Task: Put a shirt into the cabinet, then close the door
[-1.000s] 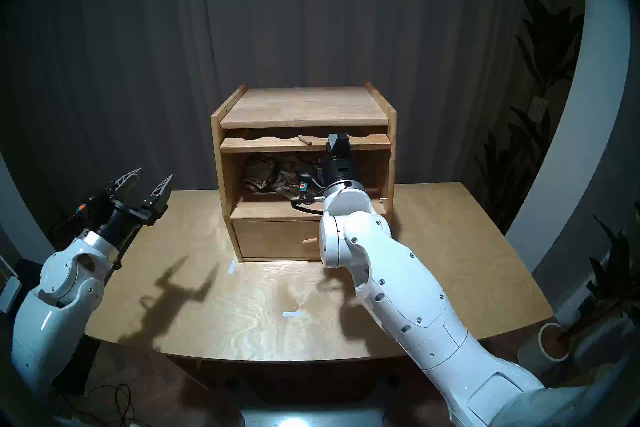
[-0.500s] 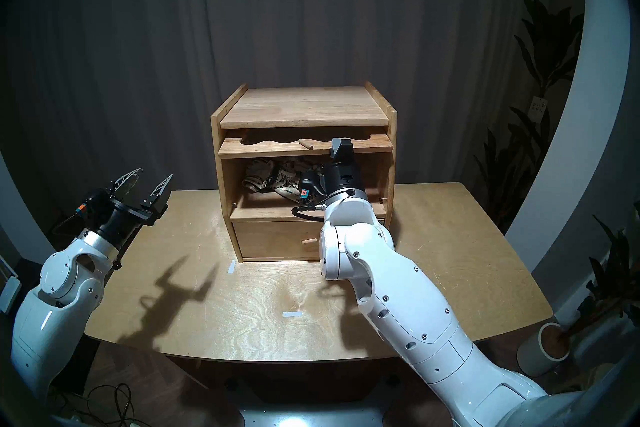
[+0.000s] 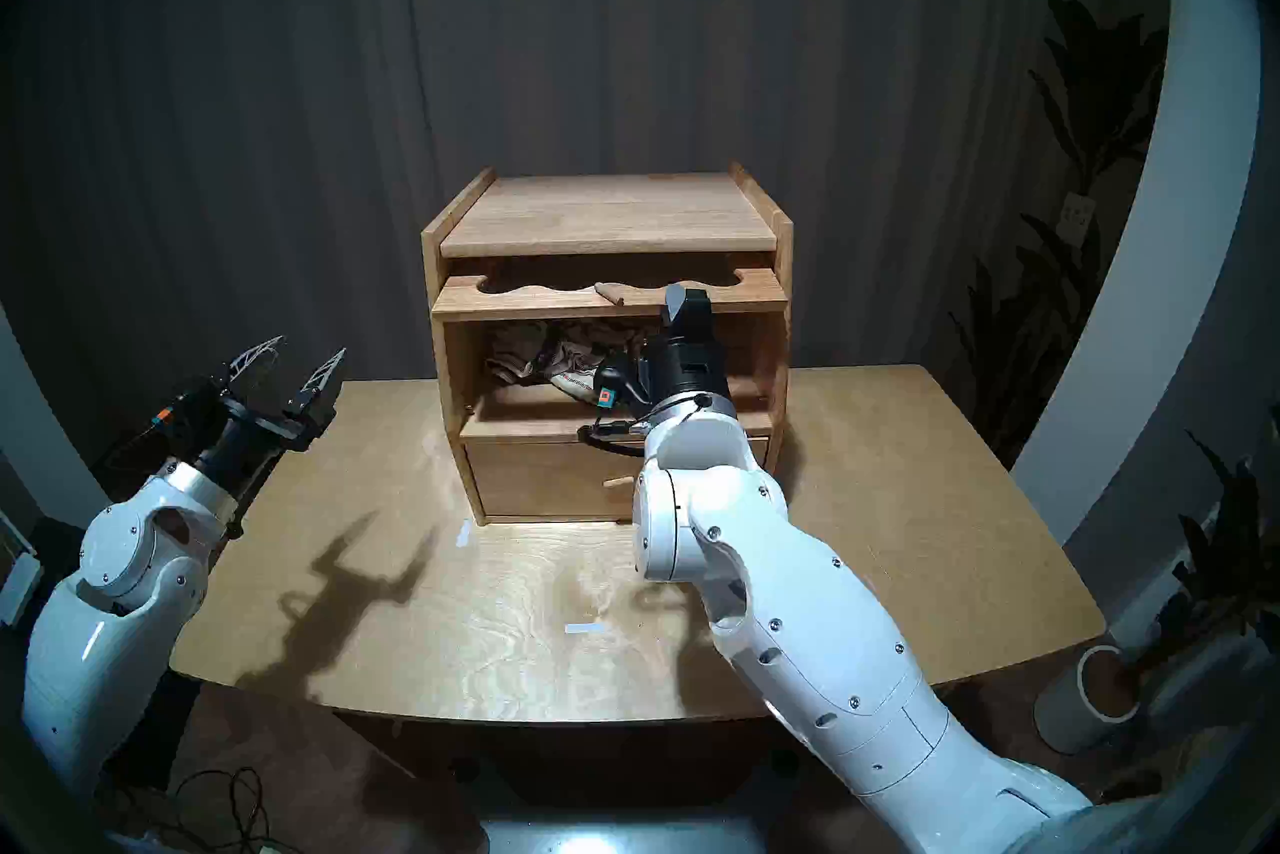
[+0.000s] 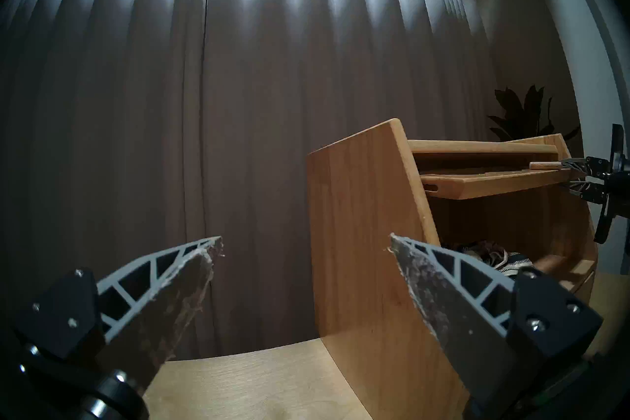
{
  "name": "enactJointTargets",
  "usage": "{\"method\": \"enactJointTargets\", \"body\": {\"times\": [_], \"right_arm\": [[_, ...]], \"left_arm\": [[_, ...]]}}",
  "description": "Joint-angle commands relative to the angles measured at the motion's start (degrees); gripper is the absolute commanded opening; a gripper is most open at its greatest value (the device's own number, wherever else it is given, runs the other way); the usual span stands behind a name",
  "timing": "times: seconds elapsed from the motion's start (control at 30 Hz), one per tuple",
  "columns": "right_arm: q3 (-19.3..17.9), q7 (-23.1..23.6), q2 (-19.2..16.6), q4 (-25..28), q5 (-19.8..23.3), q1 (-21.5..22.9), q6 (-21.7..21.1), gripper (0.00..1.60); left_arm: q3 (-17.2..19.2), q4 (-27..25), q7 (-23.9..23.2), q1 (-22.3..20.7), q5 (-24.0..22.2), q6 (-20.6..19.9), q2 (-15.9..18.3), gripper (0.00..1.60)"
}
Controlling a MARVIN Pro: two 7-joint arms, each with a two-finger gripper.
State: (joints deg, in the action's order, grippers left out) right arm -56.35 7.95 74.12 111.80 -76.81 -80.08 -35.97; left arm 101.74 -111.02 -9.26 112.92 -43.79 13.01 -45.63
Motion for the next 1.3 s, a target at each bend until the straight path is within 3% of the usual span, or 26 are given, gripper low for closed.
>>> {"method": "enactJointTargets", "body": {"times": [0.0, 1.27], "right_arm": [[1.07, -0.25, 0.59, 2.05, -0.26, -0.58, -0.37, 0.00], [5.75, 1.66, -3.78, 12.87, -6.87, -8.70, -9.04, 0.00]], "left_arm": [[0.71, -0.63, 0.12, -0.44, -0.11, 0.51, -0.06, 1.60], [0.70, -0.62, 0.11, -0.44, -0.11, 0.50, -0.06, 1.60]]}}
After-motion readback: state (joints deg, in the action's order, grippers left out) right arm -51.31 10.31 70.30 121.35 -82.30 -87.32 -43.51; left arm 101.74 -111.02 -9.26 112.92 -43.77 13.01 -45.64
